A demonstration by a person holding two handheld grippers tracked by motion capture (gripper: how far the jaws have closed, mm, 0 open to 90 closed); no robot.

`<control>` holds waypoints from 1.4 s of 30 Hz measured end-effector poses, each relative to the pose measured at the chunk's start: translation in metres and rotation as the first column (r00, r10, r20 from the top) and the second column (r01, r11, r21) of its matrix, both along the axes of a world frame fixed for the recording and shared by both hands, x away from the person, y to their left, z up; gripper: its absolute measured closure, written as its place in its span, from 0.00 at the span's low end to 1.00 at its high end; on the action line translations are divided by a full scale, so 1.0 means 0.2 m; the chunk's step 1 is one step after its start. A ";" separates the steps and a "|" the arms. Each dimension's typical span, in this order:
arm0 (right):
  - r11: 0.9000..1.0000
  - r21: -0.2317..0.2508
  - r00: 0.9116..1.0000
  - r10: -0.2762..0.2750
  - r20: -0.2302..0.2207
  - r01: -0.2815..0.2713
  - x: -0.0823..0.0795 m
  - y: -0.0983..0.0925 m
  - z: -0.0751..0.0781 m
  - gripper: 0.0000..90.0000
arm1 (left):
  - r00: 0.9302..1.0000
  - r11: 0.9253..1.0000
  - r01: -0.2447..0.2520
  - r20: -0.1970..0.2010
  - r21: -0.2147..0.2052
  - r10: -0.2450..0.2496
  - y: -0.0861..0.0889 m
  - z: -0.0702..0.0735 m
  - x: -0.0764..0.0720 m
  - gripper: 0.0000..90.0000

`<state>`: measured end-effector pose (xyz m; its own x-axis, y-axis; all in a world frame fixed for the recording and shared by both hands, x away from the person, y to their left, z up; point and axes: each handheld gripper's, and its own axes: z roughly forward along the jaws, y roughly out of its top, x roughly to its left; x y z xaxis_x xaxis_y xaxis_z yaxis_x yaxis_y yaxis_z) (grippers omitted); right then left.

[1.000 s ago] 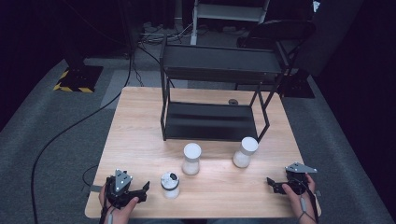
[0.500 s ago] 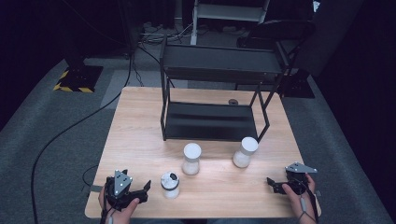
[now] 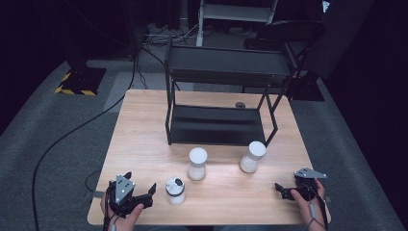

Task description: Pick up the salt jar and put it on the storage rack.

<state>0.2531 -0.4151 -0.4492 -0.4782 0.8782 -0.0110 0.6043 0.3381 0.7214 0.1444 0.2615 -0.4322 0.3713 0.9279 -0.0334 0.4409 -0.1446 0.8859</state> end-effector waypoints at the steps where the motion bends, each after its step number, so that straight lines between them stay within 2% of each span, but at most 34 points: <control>1: 1.000 0.000 1.000 0.000 0.000 0.000 0.00 0.00 0.00 0.00 | 1.000 1.000 0.000 -0.005 0.000 0.000 0.00 0.01 0.00 0.06; 6: 1.000 0.000 1.000 0.000 0.000 0.000 0.00 0.00 0.00 0.00 | 1.000 1.000 0.008 -0.020 -0.013 -0.008 -0.01 0.05 0.01 0.06; 15: 1.000 0.000 1.000 0.004 0.000 -0.004 0.00 0.00 0.00 0.00 | 1.000 0.999 0.008 -0.010 -0.032 -0.008 -0.03 0.09 0.00 0.06; 19: 1.000 0.000 1.000 0.004 0.000 -0.004 0.00 0.00 0.00 0.00 | 1.000 1.000 0.016 -0.005 -0.022 -0.016 -0.04 0.12 0.01 0.06; 23: 1.000 0.000 1.000 0.004 0.000 -0.004 0.00 0.00 0.00 0.00 | 1.000 0.999 0.031 -0.001 -0.035 -0.031 -0.05 0.13 0.01 0.06; 31: 1.000 0.001 1.000 0.004 0.000 -0.004 0.00 0.00 0.00 0.00 | 0.998 0.998 0.064 0.007 -0.029 -0.064 -0.11 0.17 0.03 0.06; 42: 1.000 0.001 1.000 0.004 0.000 -0.004 0.00 0.00 0.00 0.00 | 0.996 0.996 0.084 0.013 -0.020 -0.084 -0.17 0.21 0.04 0.08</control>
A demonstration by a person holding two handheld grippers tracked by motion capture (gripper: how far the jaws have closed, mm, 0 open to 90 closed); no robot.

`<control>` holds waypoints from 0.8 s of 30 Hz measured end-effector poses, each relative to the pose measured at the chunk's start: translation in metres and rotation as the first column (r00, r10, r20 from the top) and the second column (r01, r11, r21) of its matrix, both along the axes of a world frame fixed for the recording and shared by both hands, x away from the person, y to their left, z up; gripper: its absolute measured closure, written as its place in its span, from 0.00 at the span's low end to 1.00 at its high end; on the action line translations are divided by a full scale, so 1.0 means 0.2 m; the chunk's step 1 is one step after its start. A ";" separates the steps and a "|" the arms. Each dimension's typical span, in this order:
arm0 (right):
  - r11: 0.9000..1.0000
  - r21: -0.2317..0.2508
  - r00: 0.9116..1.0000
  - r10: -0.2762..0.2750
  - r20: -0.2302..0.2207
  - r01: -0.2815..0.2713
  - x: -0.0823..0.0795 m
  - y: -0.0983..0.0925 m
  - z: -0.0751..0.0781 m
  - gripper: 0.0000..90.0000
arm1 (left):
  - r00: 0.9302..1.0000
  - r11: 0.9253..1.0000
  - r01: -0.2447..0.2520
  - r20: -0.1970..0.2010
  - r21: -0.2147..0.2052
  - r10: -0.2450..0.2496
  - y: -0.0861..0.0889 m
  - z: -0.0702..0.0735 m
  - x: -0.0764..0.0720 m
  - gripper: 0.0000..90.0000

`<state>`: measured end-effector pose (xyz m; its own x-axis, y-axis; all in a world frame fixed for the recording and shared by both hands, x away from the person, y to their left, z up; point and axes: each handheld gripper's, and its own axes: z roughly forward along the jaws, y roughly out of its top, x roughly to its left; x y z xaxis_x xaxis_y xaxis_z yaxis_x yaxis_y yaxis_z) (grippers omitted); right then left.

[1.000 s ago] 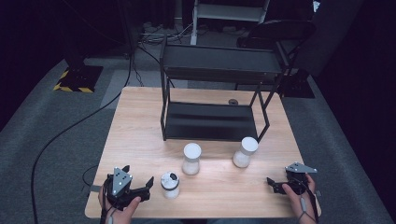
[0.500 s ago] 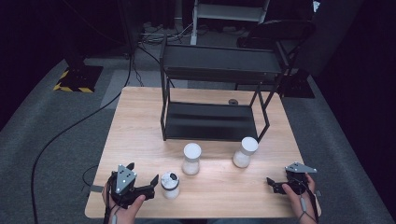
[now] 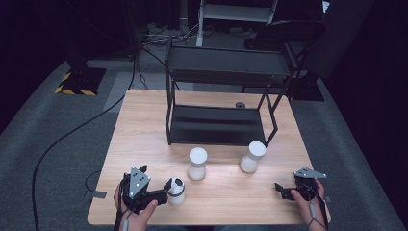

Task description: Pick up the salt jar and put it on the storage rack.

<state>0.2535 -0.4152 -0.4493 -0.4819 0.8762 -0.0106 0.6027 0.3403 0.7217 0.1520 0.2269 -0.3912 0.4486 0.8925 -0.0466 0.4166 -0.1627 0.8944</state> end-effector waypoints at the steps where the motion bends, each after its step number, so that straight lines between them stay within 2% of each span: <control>1: 1.000 0.000 1.000 0.000 0.000 0.000 0.00 0.00 0.00 0.00 | 1.000 1.000 -0.001 -0.001 0.002 0.001 -0.01 0.00 0.00 0.08; 8: 1.000 0.000 1.000 0.003 0.000 -0.003 0.00 0.00 0.00 0.00 | 1.000 1.000 -0.010 -0.005 0.002 0.010 -0.07 0.02 0.00 0.07; 24: 1.000 0.001 1.000 0.008 -0.001 -0.008 0.00 0.00 0.00 0.00 | 1.000 1.000 0.028 -0.008 0.005 -0.028 -0.18 0.05 0.00 0.07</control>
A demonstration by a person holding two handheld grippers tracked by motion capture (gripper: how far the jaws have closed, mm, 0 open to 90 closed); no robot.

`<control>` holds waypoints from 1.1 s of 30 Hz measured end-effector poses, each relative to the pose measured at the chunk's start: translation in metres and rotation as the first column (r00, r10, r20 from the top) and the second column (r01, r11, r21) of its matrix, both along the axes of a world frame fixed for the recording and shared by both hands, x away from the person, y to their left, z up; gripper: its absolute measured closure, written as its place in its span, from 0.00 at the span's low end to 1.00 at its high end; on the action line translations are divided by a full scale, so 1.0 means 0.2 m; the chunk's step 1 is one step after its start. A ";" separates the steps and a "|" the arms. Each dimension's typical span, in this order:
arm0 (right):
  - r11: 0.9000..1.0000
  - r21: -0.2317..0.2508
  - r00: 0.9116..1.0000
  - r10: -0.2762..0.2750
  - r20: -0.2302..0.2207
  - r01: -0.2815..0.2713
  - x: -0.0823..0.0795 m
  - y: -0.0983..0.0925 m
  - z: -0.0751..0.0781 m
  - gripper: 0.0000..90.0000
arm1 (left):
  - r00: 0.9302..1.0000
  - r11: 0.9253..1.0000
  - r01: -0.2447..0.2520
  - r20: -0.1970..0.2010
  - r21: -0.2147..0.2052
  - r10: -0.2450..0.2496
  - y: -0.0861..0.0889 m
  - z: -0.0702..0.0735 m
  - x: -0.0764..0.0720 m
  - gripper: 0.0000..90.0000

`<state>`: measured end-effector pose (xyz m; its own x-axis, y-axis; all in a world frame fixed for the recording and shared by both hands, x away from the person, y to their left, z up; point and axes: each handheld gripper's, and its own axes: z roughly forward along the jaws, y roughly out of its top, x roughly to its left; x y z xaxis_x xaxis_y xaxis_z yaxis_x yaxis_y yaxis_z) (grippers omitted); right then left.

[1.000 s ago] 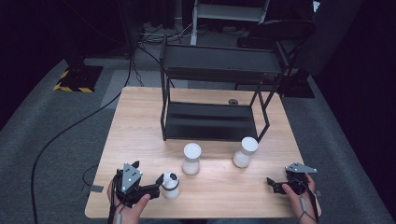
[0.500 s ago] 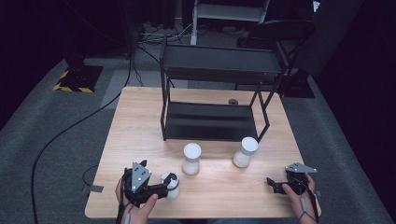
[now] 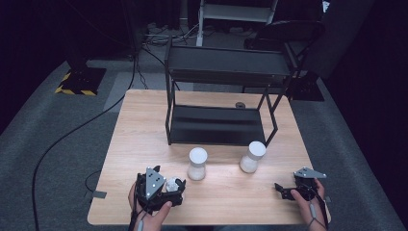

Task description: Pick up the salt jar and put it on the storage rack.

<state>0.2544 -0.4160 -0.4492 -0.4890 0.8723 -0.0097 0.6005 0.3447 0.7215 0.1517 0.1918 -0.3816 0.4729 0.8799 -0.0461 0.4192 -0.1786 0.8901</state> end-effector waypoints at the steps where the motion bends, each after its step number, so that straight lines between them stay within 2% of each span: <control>1: 1.000 0.000 1.000 0.001 0.000 -0.001 0.00 0.00 0.00 0.00 | 1.000 1.000 0.001 -0.001 -0.001 -0.001 0.00 0.00 0.00 0.07; 8: 1.000 0.000 1.000 0.004 0.000 -0.004 0.00 0.00 0.00 0.00 | 1.000 1.000 -0.011 0.004 -0.013 0.011 -0.03 -0.04 -0.01 0.07; 16: 1.000 0.000 1.000 0.006 0.000 -0.006 0.00 0.00 0.00 0.00 | 1.000 1.000 -0.024 0.003 -0.004 0.024 -0.05 -0.10 -0.02 0.07; 30: 1.000 0.001 1.000 0.009 -0.001 -0.009 0.00 0.00 0.00 0.00 | 1.000 1.000 -0.024 -0.016 0.007 0.024 -0.05 -0.18 -0.02 0.07; 33: 1.000 0.001 1.000 0.010 -0.001 -0.010 0.00 0.00 0.00 0.00 | 1.000 1.000 -0.010 -0.026 0.004 0.010 -0.04 -0.19 -0.01 0.07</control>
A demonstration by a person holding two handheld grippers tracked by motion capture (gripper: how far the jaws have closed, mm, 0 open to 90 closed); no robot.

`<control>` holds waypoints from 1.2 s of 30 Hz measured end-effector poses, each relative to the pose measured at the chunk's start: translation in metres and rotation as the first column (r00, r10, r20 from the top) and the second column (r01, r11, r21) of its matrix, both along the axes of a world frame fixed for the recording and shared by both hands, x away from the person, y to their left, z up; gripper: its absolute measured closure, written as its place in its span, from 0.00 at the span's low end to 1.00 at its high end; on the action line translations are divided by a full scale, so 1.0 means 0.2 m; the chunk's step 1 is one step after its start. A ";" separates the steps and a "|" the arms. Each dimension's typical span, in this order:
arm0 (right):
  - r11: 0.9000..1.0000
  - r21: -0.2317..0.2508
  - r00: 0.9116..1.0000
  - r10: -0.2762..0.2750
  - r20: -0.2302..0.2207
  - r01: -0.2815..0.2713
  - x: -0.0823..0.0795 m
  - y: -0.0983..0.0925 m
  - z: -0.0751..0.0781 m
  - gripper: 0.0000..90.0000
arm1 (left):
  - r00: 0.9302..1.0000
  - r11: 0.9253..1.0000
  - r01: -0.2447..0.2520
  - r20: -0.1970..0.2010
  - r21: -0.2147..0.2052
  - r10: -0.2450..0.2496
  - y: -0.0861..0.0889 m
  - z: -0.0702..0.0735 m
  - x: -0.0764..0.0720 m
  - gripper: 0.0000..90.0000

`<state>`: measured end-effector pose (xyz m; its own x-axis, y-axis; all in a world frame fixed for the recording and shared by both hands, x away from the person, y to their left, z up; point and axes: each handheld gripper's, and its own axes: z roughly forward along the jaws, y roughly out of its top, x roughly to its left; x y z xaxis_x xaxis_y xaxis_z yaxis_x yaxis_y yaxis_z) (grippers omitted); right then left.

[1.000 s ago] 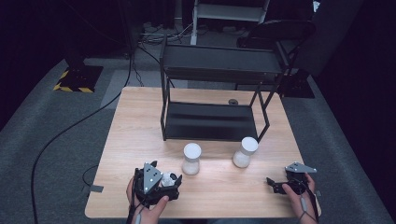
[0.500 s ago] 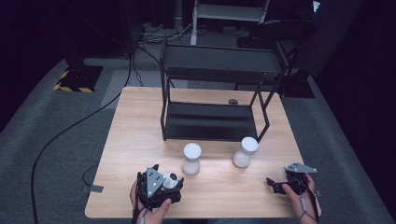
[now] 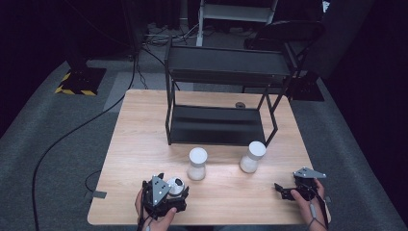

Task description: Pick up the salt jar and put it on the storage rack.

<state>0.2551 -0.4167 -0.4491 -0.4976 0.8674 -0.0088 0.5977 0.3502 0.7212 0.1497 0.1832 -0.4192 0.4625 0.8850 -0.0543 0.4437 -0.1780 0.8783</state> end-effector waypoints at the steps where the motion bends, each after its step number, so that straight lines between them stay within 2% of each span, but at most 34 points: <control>1: 1.000 0.000 1.000 0.000 0.000 0.000 0.00 0.00 0.00 0.00 | 1.000 1.000 0.000 -0.002 0.000 0.000 0.00 0.00 0.00 0.07; 20: 1.000 -0.002 1.000 0.003 -0.001 -0.003 0.00 0.00 0.00 0.00 | 0.999 1.000 0.001 -0.046 0.015 -0.001 -0.01 -0.07 0.03 0.07; 28: 1.000 -0.001 1.000 0.005 -0.001 -0.005 0.00 0.00 0.00 0.00 | 0.998 1.000 -0.003 -0.070 0.007 0.004 -0.01 -0.09 0.04 0.08; 36: 1.000 -0.002 1.000 0.008 0.000 -0.008 0.00 0.00 0.00 0.00 | 0.997 1.000 -0.006 -0.076 0.027 0.008 -0.04 -0.10 0.04 0.10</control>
